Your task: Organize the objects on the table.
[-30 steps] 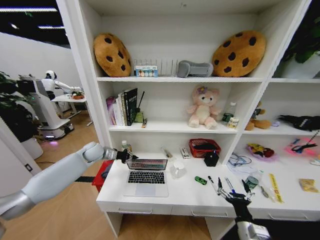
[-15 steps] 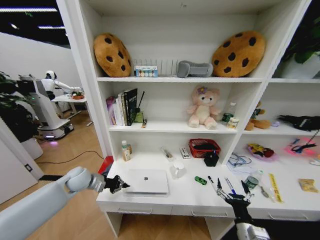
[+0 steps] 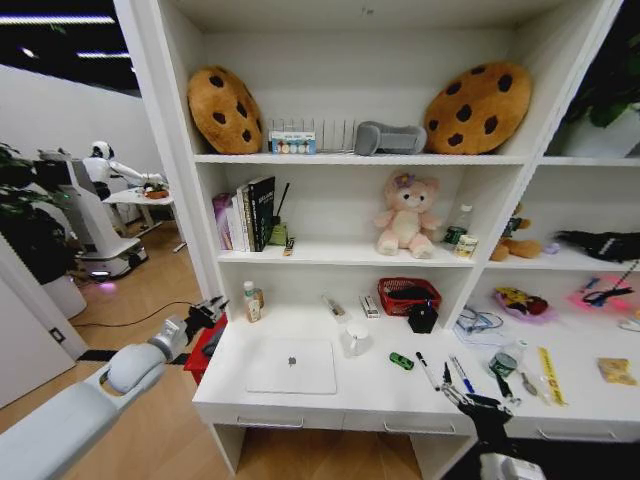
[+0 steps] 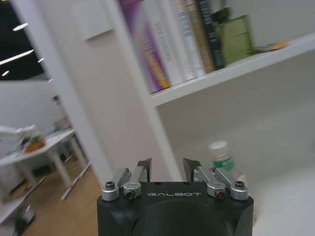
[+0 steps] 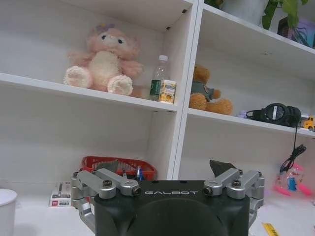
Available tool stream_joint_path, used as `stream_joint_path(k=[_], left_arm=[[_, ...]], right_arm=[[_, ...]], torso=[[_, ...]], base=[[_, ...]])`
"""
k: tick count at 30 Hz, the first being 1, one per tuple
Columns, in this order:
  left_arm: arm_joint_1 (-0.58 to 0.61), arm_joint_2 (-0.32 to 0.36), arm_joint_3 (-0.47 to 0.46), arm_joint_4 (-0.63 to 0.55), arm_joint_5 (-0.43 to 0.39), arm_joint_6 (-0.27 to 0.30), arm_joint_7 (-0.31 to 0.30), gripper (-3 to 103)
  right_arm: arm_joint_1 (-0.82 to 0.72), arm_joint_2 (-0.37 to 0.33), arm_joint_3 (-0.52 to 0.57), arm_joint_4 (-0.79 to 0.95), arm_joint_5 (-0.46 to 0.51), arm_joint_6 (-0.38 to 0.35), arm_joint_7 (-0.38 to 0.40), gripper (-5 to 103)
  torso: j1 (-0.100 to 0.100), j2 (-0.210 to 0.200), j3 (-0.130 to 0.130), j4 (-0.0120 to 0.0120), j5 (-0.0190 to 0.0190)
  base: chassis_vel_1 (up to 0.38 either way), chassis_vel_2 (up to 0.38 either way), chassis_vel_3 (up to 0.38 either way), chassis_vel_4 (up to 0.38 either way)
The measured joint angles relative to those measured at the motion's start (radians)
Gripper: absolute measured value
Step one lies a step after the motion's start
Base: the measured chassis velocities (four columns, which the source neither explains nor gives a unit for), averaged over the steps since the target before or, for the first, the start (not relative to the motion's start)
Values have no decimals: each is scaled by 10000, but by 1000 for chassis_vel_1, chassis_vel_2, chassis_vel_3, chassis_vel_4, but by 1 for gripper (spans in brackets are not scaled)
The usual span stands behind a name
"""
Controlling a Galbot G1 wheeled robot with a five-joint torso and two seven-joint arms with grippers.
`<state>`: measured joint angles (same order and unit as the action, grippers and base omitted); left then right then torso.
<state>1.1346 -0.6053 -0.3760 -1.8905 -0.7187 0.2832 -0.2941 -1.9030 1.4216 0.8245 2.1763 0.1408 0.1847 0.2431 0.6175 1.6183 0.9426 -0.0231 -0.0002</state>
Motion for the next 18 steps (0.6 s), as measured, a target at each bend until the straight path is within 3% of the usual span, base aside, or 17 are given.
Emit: stream_joint_path(k=[1,3,4,5,7,9,11,13,14,16,18], left_arm=[[502,-282,-605,-242,-517,254,-498,46],[981,-546,-1143,-480,-800,365,-764,46],[1881,-1007,-2099,-904,-933,408,-903,57],[1881,-1007,-2099,-904,-933,408,-903,57],[3026,-1792,-3382,-1645,-931,398,-1007,68],[3421,-2069,-3780,-1926,-862,484,-964,74],[3866,-2385,-4136,-2252,-755,589,-742,74],[4745,-3195,-4491,-3011,-412,469,-155,89],[4745,-3195,-4491,-3011,-412,469,-155,89],[5328,-3808,-4564,-3738,-6,140,567,98],[5521,-3991,-4548,-4002,286,70,789,100]], right_arm=[[-91,-78,72,89,47,-44,-99,100],[-166,-135,105,155,91,-89,-186,100],[-290,-197,116,248,248,-143,-351,100],[-290,-197,116,248,248,-143,-351,100],[-534,-267,2,373,532,-255,-700,100],[-621,-304,-69,408,572,-276,-844,100],[-732,-367,-179,467,653,-377,-1008,100],[-887,-540,-491,685,1173,-935,-1160,100],[-887,-540,-491,685,1173,-935,-1160,100],[-982,-680,-554,859,1331,-1294,-1366,100],[-1005,-717,-547,893,1324,-1337,-1421,100]], torso=[[0,0,0,3,0],[0,0,0,5,2],[-1,0,0,6,-2],[-1,0,0,6,-2],[-1,1,-1,6,2],[-1,0,-1,4,3],[-1,0,-1,4,4],[-1,1,-1,6,2],[-1,1,-1,6,2],[-2,1,-2,4,3],[-1,1,-1,4,3]], base=[[0,0,0,0],[0,0,0,0],[0,0,0,0],[0,0,0,0],[0,0,0,0],[0,0,0,0],[0,0,0,0],[0,0,0,0],[0,0,0,0],[0,0,0,0],[0,0,0,0]])
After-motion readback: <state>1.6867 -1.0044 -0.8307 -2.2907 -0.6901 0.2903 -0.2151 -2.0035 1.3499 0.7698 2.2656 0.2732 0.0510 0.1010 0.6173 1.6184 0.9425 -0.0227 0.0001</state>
